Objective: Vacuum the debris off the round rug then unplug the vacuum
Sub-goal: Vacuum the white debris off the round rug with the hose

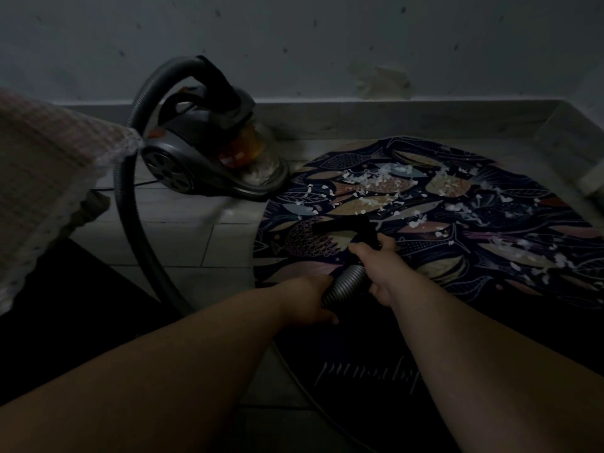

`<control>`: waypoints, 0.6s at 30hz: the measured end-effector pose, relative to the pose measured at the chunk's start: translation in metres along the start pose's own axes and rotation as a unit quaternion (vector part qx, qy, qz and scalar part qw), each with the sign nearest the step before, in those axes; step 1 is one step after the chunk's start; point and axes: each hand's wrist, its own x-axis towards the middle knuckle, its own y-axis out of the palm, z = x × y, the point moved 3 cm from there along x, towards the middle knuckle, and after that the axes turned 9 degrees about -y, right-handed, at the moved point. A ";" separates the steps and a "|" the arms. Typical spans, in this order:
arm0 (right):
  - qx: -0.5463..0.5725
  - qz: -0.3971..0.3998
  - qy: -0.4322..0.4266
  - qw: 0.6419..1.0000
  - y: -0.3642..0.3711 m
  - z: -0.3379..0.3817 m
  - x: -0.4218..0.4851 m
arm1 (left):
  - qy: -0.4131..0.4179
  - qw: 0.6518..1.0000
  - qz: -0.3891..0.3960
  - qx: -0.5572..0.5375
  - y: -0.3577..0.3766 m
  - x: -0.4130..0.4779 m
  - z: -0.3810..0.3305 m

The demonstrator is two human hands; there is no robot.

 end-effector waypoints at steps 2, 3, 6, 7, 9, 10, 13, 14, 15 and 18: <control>0.000 0.008 0.005 1.000 0.009 -0.002 -0.006 | 0.000 1.000 -0.001 -0.009 -0.002 -0.008 0.006; 0.002 0.006 0.004 1.000 0.012 -0.002 -0.009 | 0.007 1.000 -0.006 -0.006 -0.004 -0.013 0.007; 0.019 -0.015 -0.008 1.000 0.011 0.003 -0.023 | 0.037 0.999 -0.025 -0.013 -0.009 -0.024 0.007; 0.029 -0.027 -0.014 0.999 0.008 0.005 -0.027 | 0.045 0.999 -0.026 -0.010 -0.011 -0.027 0.004; 0.038 -0.050 -0.026 0.998 0.000 0.011 -0.038 | 0.049 0.998 -0.030 -0.013 -0.015 -0.033 0.000; 0.037 -0.060 -0.032 0.997 -0.004 0.015 -0.044 | 0.053 0.998 -0.034 -0.015 -0.017 -0.036 -0.003; 0.031 -0.082 -0.044 0.995 -0.018 0.027 -0.066 | 0.061 0.998 -0.036 -0.002 -0.022 -0.051 -0.016; 0.032 -0.089 -0.054 0.994 -0.022 0.032 -0.075 | 0.062 0.997 -0.037 0.000 -0.024 -0.057 -0.020; 0.037 -0.096 -0.066 0.992 -0.026 0.035 -0.083 | 0.066 0.997 -0.040 0.001 -0.025 -0.064 -0.024; 0.030 -0.113 -0.083 0.990 -0.032 0.046 -0.109 | 0.085 0.995 -0.051 -0.004 -0.030 -0.087 -0.034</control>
